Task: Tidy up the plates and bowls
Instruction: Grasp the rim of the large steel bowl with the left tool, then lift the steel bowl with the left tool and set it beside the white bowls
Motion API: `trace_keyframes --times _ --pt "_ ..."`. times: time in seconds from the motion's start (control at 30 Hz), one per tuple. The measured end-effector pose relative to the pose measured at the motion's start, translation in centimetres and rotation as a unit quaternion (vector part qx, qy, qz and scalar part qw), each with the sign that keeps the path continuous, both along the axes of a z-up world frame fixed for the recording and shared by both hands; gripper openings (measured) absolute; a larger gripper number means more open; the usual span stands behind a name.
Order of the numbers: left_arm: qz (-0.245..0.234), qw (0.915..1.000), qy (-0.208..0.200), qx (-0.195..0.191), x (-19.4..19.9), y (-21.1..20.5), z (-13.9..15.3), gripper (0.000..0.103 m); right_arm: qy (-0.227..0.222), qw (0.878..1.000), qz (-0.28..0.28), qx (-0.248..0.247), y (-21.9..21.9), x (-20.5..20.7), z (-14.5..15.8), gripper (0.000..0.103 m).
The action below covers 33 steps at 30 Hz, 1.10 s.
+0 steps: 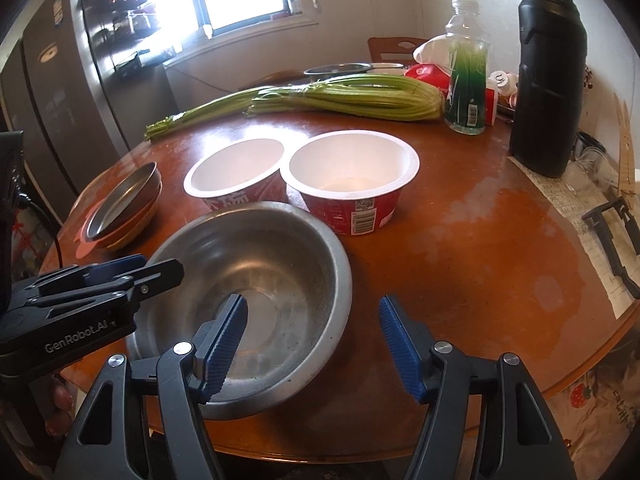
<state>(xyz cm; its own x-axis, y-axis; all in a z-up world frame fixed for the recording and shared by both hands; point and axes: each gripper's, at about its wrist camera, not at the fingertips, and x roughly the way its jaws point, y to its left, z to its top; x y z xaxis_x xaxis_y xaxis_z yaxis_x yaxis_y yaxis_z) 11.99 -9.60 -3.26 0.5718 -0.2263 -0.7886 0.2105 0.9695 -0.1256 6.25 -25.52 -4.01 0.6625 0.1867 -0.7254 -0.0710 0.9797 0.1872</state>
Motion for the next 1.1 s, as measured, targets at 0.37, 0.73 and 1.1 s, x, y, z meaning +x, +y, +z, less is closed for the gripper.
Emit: trace_keyframes --times 0.37,0.73,1.1 --pt "-0.031 0.9989 0.024 -0.026 1.3 -1.2 -1.7 0.043 0.003 1.0 0.014 0.008 0.7 0.2 -0.4 0.056" --pt "-0.041 0.9975 0.025 -0.053 1.3 -0.7 -1.5 0.038 -0.004 1.0 0.023 0.01 1.3 0.2 -0.1 0.054" --pt "-0.022 0.998 0.013 -0.058 -0.2 2.0 -0.2 0.038 -0.017 0.998 0.059 0.014 3.8 -0.4 1.0 0.054"
